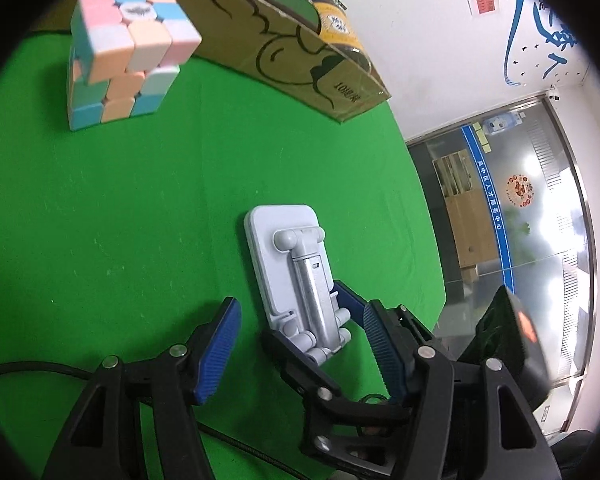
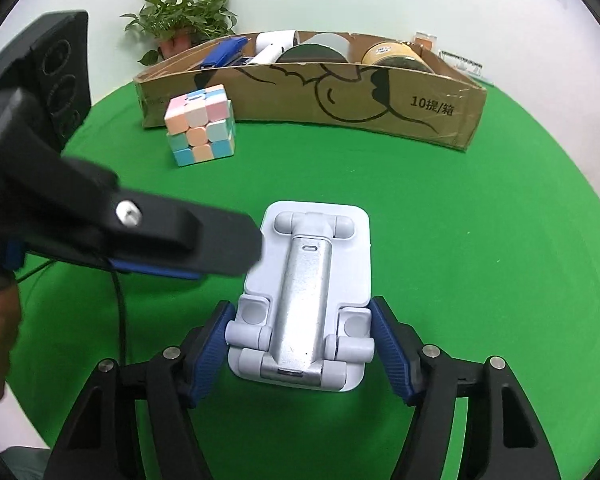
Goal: Organize rigid objects
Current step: 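Lower the phone stand into the box and release it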
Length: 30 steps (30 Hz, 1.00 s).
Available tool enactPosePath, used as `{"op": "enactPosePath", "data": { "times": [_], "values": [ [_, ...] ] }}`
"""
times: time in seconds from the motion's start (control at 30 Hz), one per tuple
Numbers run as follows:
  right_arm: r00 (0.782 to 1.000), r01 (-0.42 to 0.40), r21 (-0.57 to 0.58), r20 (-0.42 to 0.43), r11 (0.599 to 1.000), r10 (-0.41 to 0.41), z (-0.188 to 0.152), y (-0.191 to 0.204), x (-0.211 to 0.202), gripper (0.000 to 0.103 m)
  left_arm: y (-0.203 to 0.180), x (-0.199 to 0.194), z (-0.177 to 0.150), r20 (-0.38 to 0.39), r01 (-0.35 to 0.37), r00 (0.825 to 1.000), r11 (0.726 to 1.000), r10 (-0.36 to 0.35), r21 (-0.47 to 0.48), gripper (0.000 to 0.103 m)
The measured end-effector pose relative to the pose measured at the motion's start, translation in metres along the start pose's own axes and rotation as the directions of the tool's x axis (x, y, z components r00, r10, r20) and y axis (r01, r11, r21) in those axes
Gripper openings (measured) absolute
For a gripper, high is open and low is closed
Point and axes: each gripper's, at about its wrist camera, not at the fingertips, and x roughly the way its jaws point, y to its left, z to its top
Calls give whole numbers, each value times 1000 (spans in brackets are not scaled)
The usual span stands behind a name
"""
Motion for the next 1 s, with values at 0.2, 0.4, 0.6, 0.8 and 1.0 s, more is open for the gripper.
{"op": "enactPosePath", "data": {
  "times": [0.2,0.4,0.6,0.8,1.0],
  "values": [
    [960,-272,187,-22,944,280,8,-3,4,65,7,0,-4,-11,3,1000,1000,-3,-19,37],
    [955,-296,131,18,946,296,31,23,-12,65,0,-36,-3,94,-28,995,1000,28,3,32],
    [934,-329,17,157,944,322,89,56,-39,65,-20,-103,34,247,-64,968,995,43,77,31],
    [908,-371,-38,196,928,371,156,88,-28,64,-14,-148,89,347,-128,933,990,98,64,31],
    [886,-447,21,146,894,440,237,105,18,64,6,-167,158,344,-176,927,983,151,43,29]
  ]
}}
